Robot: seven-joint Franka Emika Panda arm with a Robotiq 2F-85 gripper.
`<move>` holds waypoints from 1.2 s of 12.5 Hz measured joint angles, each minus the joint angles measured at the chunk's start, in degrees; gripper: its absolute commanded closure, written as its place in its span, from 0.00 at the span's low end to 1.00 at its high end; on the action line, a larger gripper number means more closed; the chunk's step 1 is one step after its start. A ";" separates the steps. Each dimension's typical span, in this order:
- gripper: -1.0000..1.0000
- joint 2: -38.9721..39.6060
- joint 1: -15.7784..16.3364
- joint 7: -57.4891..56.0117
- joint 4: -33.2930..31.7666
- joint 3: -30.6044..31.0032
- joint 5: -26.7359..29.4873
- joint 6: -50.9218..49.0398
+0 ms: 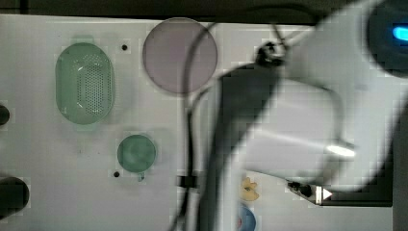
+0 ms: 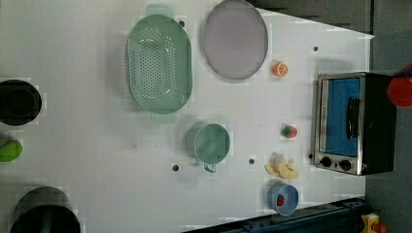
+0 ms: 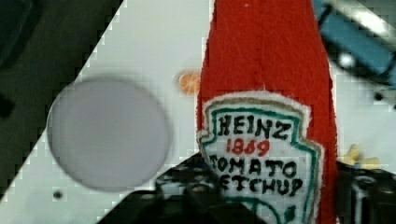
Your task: Pick Ketchup from oven and place it on table.
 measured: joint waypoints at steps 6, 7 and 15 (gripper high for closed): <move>0.36 1.84 4.23 -0.43 -14.55 5.50 0.27 7.75; 0.36 2.36 4.26 -0.42 -18.41 5.67 -0.06 10.98; 0.36 10.42 1.48 0.47 -35.98 6.39 -0.33 35.36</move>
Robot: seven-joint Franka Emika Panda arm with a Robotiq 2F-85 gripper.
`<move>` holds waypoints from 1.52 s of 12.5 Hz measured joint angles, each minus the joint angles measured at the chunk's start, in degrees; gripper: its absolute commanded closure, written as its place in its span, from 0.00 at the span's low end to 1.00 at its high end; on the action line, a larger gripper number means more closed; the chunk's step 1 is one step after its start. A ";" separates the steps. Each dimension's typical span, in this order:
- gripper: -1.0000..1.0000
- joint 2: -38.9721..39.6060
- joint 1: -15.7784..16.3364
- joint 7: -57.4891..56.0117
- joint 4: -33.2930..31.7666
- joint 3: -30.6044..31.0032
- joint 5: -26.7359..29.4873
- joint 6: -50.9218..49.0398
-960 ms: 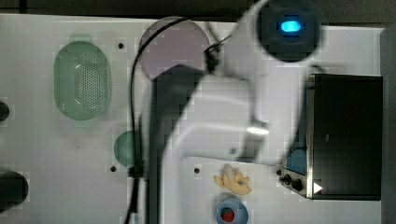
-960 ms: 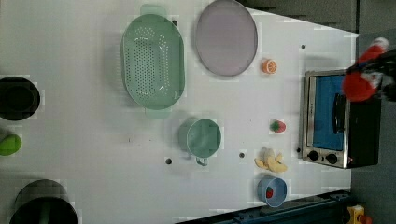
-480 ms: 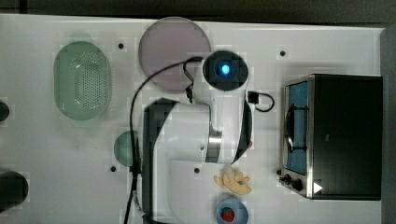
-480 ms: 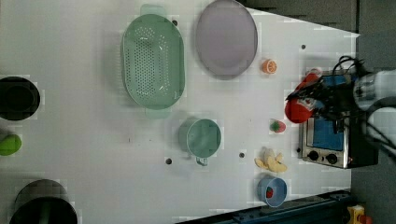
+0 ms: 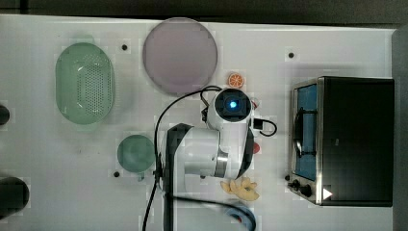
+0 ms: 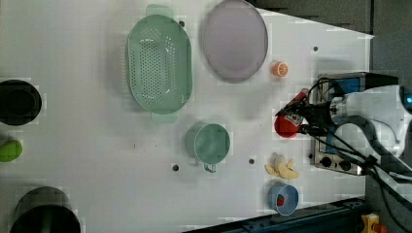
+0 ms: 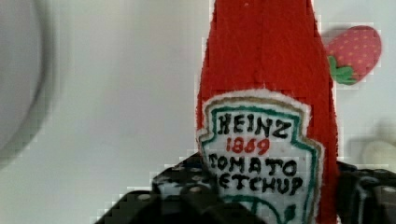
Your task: Pick Ketchup from oven and place it on table.
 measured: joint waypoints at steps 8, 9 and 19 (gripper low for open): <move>0.00 5.75 2.14 0.13 0.00 0.20 0.12 6.07; 0.00 4.46 2.05 0.09 0.78 0.24 0.16 4.14; 0.00 -17.27 2.56 0.42 31.00 -0.14 0.39 -26.00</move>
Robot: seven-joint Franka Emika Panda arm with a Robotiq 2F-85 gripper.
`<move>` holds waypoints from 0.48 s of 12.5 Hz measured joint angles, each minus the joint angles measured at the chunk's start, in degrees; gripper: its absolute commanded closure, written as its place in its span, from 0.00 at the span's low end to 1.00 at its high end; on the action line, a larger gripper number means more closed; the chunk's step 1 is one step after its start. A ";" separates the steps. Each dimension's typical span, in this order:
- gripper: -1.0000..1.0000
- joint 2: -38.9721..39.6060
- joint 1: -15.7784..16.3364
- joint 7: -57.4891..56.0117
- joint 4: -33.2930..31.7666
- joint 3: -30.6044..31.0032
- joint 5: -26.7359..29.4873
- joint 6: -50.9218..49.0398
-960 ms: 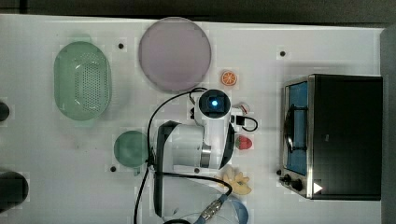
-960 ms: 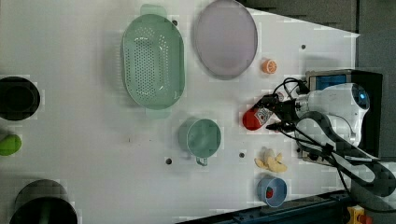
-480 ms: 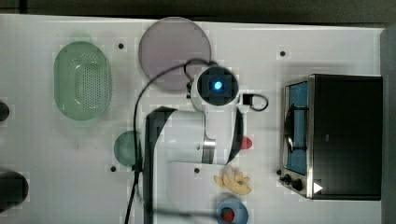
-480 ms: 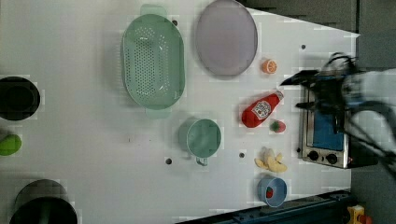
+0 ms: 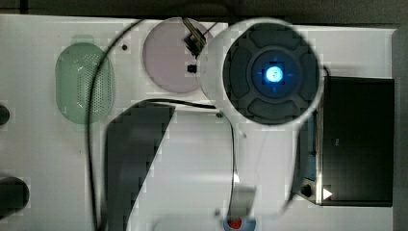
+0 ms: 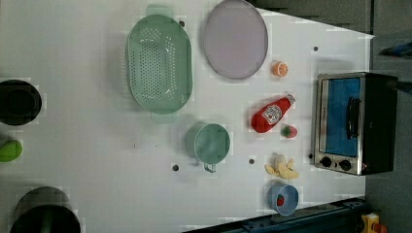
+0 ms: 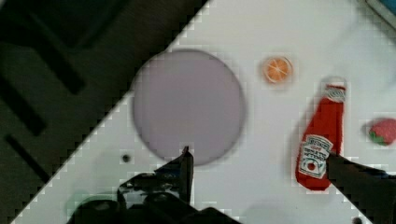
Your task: Pick Ketchup from oven and place it on table.
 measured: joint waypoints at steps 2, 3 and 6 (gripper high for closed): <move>0.00 -0.71 0.15 0.00 5.37 -0.03 0.46 -7.79; 0.00 -0.63 -0.05 0.01 7.55 0.15 0.88 -10.55; 0.00 -0.44 0.05 0.00 9.06 -0.57 -2.61 -16.79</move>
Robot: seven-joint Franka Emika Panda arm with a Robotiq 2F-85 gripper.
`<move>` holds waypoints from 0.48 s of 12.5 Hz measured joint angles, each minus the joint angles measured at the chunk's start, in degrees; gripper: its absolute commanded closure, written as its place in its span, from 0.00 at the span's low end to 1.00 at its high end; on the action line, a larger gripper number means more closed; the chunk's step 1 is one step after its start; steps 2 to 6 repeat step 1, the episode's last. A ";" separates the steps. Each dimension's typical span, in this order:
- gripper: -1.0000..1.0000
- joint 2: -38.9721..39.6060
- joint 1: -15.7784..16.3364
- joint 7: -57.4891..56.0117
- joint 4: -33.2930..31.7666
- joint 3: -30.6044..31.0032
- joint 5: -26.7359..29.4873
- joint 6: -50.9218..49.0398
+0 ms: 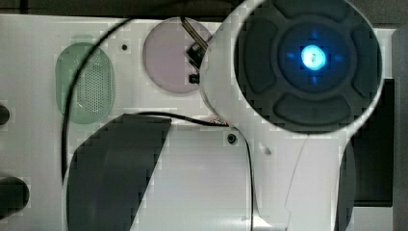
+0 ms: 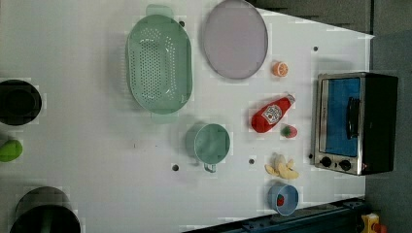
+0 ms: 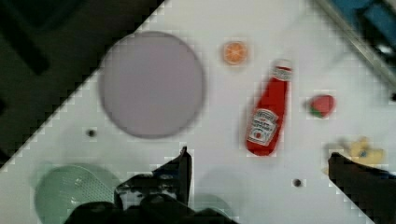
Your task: Pick Ketchup from oven and place it on table.
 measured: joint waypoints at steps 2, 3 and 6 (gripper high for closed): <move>0.00 0.35 -0.18 -0.03 0.45 0.30 -0.46 -1.89; 0.00 0.35 -0.18 -0.03 0.45 0.30 -0.46 -1.89; 0.00 0.35 -0.18 -0.03 0.45 0.30 -0.46 -1.89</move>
